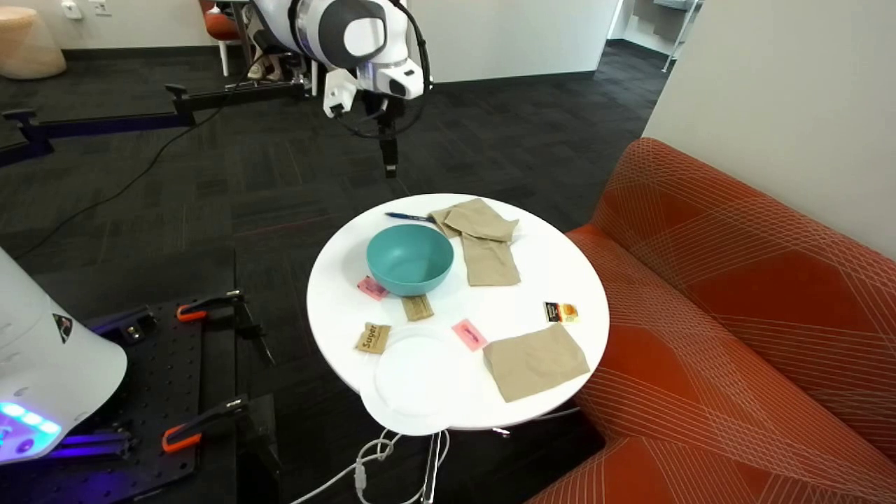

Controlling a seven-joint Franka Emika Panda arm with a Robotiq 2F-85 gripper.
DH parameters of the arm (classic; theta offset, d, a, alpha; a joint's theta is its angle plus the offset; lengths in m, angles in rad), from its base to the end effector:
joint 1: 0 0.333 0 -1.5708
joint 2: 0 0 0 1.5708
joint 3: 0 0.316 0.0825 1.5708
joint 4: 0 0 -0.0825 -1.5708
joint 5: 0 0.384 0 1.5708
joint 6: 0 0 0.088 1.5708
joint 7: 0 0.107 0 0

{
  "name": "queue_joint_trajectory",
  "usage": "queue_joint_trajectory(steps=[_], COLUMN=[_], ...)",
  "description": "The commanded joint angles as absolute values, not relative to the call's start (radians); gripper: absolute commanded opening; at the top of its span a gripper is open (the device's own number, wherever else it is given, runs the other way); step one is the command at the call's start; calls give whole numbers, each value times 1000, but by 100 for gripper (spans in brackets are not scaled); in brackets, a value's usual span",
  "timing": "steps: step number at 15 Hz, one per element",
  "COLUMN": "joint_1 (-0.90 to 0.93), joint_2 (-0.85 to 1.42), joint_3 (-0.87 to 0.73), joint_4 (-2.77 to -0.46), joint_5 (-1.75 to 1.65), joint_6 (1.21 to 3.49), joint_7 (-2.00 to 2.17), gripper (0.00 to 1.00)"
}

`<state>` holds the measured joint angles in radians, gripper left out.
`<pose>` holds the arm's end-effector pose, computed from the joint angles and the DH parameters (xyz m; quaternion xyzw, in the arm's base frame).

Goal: Put the pen in the bowl

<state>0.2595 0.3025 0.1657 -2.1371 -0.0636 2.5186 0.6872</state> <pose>0.5289 0.2387 0.2728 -0.9930 0.1103 -0.0332 0.0263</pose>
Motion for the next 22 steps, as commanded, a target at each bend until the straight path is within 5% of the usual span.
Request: queue_joint_trajectory(steps=[1,22], joint_1=[318,450], joint_2=[398,679], joint_3=[109,-42], joint_4=[-2062,-1893], joint_5=[-106,-95], joint_6=[2537,2610], joint_7=[761,856], gripper=[100,100])
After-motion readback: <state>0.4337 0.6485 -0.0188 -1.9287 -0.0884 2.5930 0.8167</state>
